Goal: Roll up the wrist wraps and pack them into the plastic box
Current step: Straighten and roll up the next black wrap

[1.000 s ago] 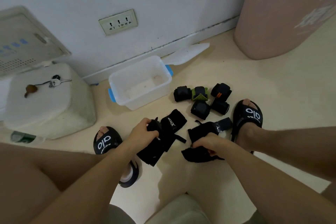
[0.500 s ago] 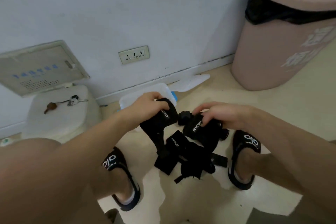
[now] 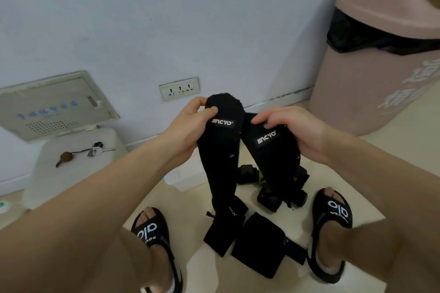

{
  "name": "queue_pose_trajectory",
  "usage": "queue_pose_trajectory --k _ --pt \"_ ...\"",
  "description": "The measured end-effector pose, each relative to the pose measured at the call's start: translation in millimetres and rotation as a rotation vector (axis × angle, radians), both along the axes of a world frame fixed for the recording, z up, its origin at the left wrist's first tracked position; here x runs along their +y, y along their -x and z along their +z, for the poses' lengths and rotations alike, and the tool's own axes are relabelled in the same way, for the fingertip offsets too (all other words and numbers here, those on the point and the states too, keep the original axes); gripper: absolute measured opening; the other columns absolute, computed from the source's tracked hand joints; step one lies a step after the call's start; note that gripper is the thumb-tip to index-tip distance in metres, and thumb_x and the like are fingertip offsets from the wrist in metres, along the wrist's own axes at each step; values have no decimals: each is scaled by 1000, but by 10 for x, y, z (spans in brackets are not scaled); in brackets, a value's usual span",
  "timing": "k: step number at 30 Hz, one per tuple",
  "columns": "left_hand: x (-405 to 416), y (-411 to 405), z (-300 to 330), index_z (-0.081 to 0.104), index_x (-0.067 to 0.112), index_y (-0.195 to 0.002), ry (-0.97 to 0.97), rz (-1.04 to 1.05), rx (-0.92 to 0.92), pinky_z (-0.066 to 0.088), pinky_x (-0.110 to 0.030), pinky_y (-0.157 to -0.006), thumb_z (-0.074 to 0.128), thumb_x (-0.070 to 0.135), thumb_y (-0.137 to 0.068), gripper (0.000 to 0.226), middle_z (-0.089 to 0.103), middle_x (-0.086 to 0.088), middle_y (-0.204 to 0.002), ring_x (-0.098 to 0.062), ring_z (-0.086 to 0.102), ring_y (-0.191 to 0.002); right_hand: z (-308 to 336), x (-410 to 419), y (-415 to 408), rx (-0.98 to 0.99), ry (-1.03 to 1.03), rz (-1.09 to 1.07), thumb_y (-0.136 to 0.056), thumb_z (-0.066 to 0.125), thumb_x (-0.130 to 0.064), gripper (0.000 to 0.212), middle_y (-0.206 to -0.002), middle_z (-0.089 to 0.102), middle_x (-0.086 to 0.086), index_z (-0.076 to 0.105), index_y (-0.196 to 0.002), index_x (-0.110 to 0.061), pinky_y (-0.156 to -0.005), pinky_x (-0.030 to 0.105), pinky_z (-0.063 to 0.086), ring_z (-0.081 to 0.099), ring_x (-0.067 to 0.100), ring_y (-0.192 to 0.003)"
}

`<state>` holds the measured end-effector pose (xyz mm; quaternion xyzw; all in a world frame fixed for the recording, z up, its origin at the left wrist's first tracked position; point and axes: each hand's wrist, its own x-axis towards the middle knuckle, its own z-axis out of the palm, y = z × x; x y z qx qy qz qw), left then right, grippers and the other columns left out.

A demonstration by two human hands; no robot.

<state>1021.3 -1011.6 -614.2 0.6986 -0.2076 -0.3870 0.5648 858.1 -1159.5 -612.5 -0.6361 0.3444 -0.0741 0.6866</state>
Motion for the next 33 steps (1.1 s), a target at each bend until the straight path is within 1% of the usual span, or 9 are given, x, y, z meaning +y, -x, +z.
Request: queue_pose_trajectory --k 4,8,12,15,18,21,23,29,33 --pt "-172 -96 6 59 38 -129 74 -10 3 56 -41 -89 47 7 -104 42 75 -12 -112 -21 70 -90 -69 -49 -270 -6 22 -28 -93 67 -21 19 -96 80 2 81 -97 -8 -84 31 54 74 14 -88" --pt "-325 -264 50 59 43 -126 100 -6 -2 56 -36 -83 44 3 -103 49 75 -8 -115 -19 69 -86 -44 -155 -438 7 24 -20 -97 65 -42 33 -99 81 1 80 -97 -12 -85 31 52 75 15 -91" --pt "-422 -320 37 57 32 -128 99 -70 19 53 -34 -79 45 -7 -96 52 75 -3 -109 -20 68 -83 -28 -230 -538 -31 35 49 -99 65 -38 34 -99 80 8 79 -103 -8 -84 29 53 76 18 -90" --pt "-477 -330 30 57 24 -126 77 -103 22 50 -35 -80 50 -6 -91 47 75 -2 -102 -20 65 -82 -79 -241 -644 -66 6 1 -100 66 -26 22 -98 80 9 78 -106 -9 -79 30 53 77 20 -89" --pt "-528 -402 46 65 16 -124 74 -108 51 53 -40 -91 58 10 -98 27 74 -10 -114 -20 69 -95 -77 -273 -721 -77 -46 -23 -100 65 -19 18 -102 80 9 78 -109 -10 -82 33 58 78 24 -96" --pt "-553 -489 65 69 7 -123 66 -143 36 47 -47 -109 56 30 -104 33 70 -18 -125 -26 68 -111 -42 -299 -747 -68 -61 77 -98 66 -17 19 -105 80 13 77 -110 -7 -91 40 60 77 29 -99" --pt "-564 -544 77 70 5 -119 77 -136 -1 45 -48 -111 56 30 -105 32 71 -19 -122 -29 68 -113 -26 -283 -756 -47 -58 139 -97 67 -15 18 -104 79 15 78 -108 -6 -90 41 61 77 31 -98" --pt "-583 -606 92 70 4 -118 151 -63 -21 50 -47 -105 57 21 -105 26 72 -20 -116 -25 68 -103 -36 -253 -791 -14 -50 169 -94 67 -15 20 -104 79 16 79 -107 -7 -97 49 59 77 32 -99" --pt "-588 -609 119 66 0 -120 194 -4 -4 53 -36 -89 56 20 -105 27 67 -13 -106 -20 68 -96 -19 -257 -808 -16 -32 168 -94 68 -18 20 -106 79 16 79 -107 -6 -94 46 60 77 32 -100"
